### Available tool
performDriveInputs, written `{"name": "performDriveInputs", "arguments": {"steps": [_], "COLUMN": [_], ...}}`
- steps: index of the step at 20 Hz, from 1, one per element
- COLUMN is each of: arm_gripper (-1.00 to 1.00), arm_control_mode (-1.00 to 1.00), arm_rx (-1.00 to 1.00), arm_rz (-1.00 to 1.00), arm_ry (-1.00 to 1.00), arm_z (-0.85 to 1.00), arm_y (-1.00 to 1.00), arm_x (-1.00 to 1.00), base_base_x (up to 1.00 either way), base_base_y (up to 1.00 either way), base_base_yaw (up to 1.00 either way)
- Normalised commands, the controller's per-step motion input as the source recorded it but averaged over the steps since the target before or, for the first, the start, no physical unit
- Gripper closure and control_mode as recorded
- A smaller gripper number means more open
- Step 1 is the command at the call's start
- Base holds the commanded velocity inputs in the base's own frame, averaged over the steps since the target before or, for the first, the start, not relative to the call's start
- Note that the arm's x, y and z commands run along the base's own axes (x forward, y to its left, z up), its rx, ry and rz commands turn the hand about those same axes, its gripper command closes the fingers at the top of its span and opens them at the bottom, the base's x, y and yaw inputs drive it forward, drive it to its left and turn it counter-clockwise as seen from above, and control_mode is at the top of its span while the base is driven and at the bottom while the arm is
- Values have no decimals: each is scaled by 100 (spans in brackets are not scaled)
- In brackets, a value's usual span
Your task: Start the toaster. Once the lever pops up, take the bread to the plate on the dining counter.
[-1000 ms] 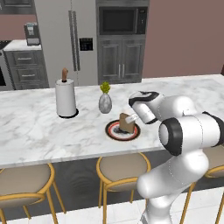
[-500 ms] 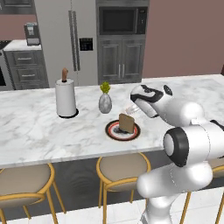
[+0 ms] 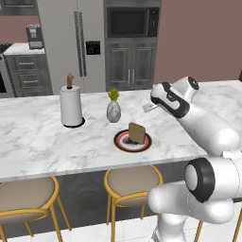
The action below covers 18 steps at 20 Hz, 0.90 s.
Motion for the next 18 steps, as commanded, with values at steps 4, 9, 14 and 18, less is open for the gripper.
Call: {"name": "performDriveInputs", "arguments": {"steps": [4,9,14,18], "arm_gripper": [-100,-100,-100,-100], "arm_control_mode": [-100,-100,-100,-100], "arm_rx": [0,0,0,0], "arm_rz": [-13,-18,-22,-21], "arm_ry": [0,0,0,0], "arm_z": [56,40,15,4], "arm_y": [-31,-39,-44,-37], "arm_x": [-53,-81,-98,-100], "base_base_x": [0,0,0,0], "base_base_y": [0,0,0,0], "base_base_yaw": [0,0,0,0]}}
